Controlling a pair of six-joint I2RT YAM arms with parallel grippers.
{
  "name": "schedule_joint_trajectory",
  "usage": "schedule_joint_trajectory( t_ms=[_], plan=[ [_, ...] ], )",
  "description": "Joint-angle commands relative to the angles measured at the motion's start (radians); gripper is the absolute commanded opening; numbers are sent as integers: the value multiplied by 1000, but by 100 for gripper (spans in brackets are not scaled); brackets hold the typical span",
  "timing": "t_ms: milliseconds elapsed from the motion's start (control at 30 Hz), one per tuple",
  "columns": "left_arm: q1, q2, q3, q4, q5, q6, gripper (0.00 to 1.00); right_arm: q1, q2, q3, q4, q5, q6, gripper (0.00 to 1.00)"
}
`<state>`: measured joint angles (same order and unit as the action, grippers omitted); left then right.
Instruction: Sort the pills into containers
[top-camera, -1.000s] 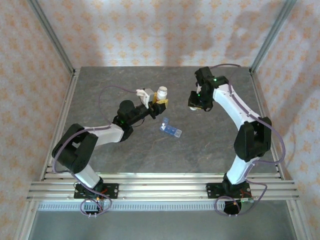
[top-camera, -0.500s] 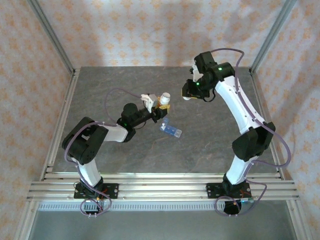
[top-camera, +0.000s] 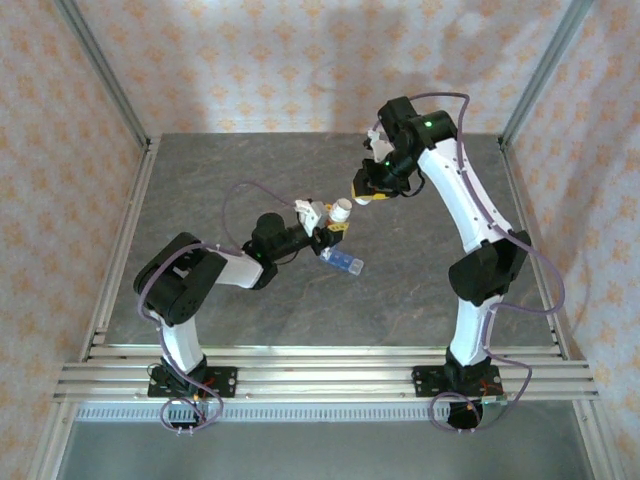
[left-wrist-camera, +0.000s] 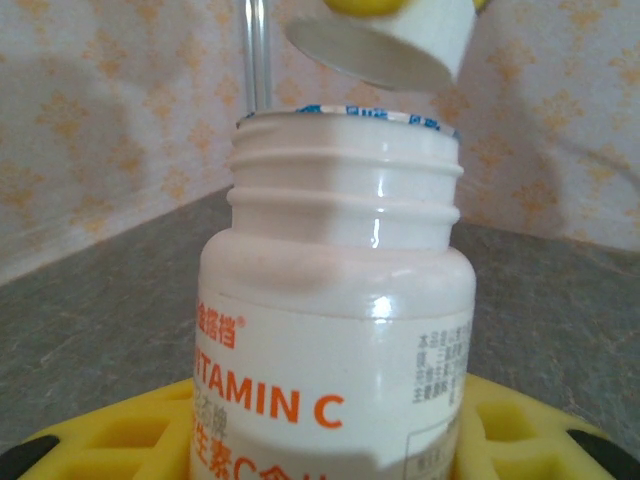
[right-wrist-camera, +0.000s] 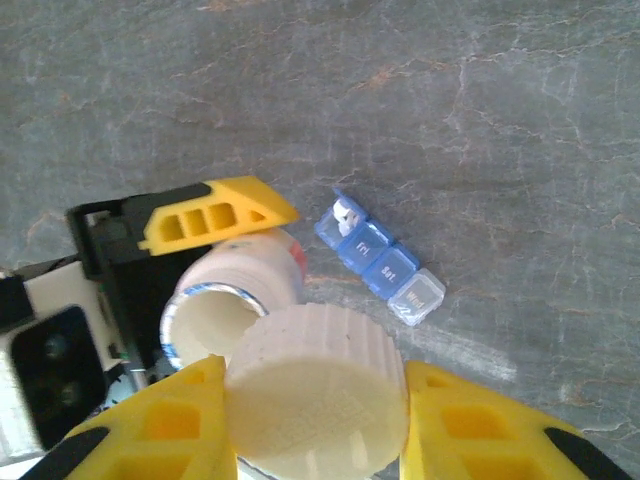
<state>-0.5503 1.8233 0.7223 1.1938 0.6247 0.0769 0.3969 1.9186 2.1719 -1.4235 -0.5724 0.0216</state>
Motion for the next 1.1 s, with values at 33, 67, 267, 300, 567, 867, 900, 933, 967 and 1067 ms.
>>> schedule_joint_trajectory(
  t_ms=[33,67,267,300,567,867,900,933,967,1067],
  plan=[
    [-8,12,-3,49,7,50,0,7,1,25,-54,-46,-45,32],
    [-8,13,-3,51,9,52,0,7,2,22,-54,-55,-49,32],
    [-10,8,1,42,15,62,0,18,2,3,-57,-71,-58,33],
    [-10,7,2,43,16,63,0,19,4,1,-57,-73,-60,33],
    [-13,-3,-4,41,17,69,0,41,9,-10,-62,-69,-60,33],
    [-23,-32,-5,29,20,77,0,53,19,-42,-60,-63,-64,33],
    [-25,-35,-5,28,21,77,0,54,20,-47,-57,-64,-63,33],
    [-27,-38,-4,27,22,78,0,54,21,-49,-56,-64,-63,33],
    [-27,-40,-4,26,24,78,0,55,24,-50,-55,-63,-64,33],
    [-30,-48,-4,22,25,79,0,55,29,-54,-48,-64,-60,33]
  ],
)
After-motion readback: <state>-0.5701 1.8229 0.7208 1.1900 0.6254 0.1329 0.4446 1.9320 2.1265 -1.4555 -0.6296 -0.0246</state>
